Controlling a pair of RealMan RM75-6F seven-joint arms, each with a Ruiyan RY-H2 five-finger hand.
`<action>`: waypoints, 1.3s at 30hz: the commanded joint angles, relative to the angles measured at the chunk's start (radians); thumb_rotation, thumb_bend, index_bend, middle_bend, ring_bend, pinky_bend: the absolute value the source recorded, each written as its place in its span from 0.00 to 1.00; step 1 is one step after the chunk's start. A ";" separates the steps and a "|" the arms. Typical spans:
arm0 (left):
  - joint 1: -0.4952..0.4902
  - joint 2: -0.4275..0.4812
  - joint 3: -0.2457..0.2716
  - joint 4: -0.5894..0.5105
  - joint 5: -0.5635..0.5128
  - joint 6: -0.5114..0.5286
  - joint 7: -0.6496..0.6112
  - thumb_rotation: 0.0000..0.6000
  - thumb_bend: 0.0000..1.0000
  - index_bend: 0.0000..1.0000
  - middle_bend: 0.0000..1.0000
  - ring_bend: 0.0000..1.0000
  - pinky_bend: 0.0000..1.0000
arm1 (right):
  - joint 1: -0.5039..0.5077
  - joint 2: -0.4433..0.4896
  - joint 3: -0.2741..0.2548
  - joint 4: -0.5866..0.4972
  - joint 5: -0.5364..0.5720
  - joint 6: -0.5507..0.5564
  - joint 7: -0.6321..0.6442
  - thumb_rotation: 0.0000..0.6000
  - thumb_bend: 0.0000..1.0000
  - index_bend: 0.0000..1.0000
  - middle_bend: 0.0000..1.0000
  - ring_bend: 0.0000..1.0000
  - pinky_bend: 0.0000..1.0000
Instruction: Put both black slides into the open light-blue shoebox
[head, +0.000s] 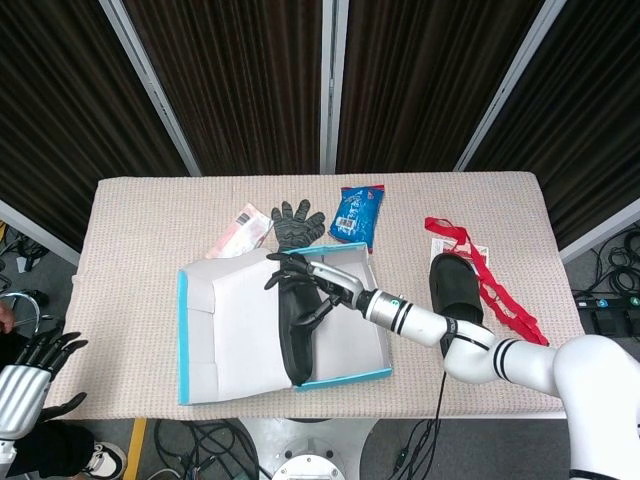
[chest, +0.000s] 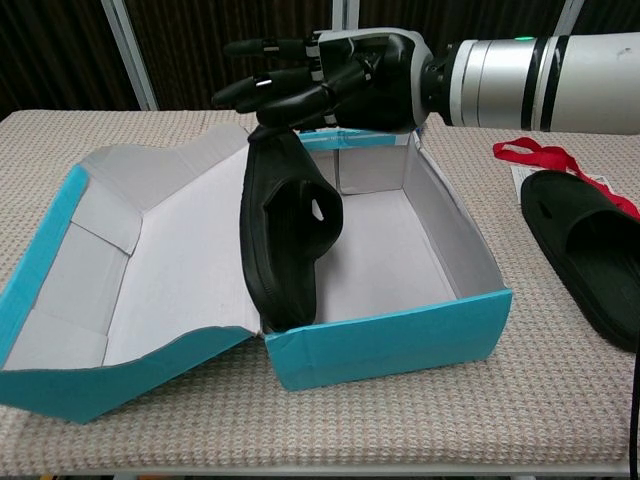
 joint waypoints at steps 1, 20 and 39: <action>0.000 0.000 0.000 0.000 0.000 0.000 0.000 1.00 0.14 0.22 0.17 0.09 0.15 | 0.005 -0.015 -0.014 0.016 -0.006 -0.012 0.007 1.00 0.03 0.03 0.25 0.09 0.21; 0.000 0.000 0.000 0.000 0.000 0.000 0.000 1.00 0.14 0.22 0.17 0.09 0.15 | 0.020 -0.058 -0.066 0.062 -0.027 -0.033 0.007 1.00 0.03 0.00 0.22 0.09 0.23; 0.000 0.000 0.000 0.000 0.000 0.000 0.000 1.00 0.14 0.22 0.17 0.09 0.15 | -0.072 0.186 -0.045 -0.053 0.034 0.089 -0.282 1.00 0.03 0.00 0.23 0.09 0.25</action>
